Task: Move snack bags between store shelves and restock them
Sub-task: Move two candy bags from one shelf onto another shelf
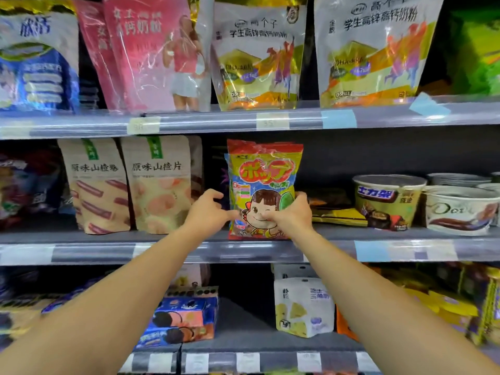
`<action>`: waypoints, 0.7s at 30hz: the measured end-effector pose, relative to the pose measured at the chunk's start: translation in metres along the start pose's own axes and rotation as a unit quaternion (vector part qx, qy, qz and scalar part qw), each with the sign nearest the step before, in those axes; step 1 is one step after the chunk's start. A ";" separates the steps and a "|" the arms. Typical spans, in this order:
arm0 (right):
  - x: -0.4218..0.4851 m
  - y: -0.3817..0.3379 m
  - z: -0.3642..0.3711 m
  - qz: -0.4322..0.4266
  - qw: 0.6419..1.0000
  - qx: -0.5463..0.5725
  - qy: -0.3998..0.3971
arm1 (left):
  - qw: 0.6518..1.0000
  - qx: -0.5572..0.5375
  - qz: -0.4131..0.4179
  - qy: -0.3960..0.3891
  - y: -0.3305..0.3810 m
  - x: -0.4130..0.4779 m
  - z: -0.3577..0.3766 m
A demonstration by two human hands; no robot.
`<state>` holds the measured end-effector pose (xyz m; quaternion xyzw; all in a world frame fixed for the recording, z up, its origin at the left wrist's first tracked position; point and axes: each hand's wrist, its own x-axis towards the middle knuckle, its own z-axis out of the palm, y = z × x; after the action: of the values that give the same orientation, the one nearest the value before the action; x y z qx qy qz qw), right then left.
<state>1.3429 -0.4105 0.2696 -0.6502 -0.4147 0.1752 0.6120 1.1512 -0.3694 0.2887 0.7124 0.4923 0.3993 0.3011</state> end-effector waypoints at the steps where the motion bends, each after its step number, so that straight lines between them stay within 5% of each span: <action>1: 0.002 0.001 -0.001 -0.008 1.000 0.003 -0.010 | 1.000 -0.013 -0.004 0.010 -0.003 0.003 0.000; 6: 0.014 0.009 -0.013 -0.011 0.995 0.066 -0.077 | 0.997 -0.068 -0.010 0.034 -0.010 0.020 -0.007; 11: 0.019 -0.002 -0.033 -0.002 0.993 0.115 -0.022 | 0.995 -0.091 -0.004 0.034 -0.011 0.031 -0.002; 15: 0.019 -0.004 -0.058 -0.016 0.990 0.128 -0.056 | 0.991 -0.127 -0.017 0.027 -0.007 0.038 0.015; 21: 0.012 0.015 -0.078 -0.022 0.990 0.136 -0.043 | 0.992 -0.060 -0.029 0.111 0.001 0.030 0.050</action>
<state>1.4121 -0.4503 0.2735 -0.5433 -0.4271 0.2440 0.6803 1.2005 -0.3436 0.2729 0.6298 0.5186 0.4955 0.2982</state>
